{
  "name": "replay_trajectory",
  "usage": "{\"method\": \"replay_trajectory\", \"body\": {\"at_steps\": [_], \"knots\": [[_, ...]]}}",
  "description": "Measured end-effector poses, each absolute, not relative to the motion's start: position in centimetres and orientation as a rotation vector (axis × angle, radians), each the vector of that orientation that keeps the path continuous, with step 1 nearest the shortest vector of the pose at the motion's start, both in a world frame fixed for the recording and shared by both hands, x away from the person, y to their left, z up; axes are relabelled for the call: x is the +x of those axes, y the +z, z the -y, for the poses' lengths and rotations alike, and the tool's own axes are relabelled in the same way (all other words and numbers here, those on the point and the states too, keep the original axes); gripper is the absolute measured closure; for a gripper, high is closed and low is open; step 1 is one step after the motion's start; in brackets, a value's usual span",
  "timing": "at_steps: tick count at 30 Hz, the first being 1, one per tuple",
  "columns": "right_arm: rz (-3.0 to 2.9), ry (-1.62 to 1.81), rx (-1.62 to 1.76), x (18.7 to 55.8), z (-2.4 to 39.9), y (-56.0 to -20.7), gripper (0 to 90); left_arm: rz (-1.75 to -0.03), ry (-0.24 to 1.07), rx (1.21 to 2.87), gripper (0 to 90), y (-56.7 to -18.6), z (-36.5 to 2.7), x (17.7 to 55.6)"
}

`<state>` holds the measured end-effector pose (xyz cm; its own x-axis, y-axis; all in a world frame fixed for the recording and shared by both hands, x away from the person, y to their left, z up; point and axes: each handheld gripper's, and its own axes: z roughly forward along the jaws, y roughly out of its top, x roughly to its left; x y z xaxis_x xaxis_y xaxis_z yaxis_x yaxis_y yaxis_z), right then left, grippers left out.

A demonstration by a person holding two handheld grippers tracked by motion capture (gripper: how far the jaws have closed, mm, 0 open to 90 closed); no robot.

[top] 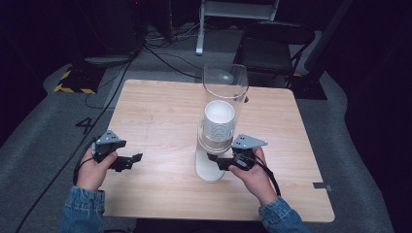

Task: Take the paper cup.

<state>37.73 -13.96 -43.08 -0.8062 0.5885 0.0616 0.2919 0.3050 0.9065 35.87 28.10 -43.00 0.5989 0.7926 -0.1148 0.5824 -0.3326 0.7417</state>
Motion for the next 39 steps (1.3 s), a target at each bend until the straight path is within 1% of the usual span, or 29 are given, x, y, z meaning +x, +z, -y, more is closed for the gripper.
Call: {"method": "replay_trajectory", "body": {"at_steps": [39], "knots": [[-2.322,1.463,0.870,37.17,14.08,-43.84,38.6,-1.077,0.346,2.051,15.5,-42.91,-27.95,35.79]]}}
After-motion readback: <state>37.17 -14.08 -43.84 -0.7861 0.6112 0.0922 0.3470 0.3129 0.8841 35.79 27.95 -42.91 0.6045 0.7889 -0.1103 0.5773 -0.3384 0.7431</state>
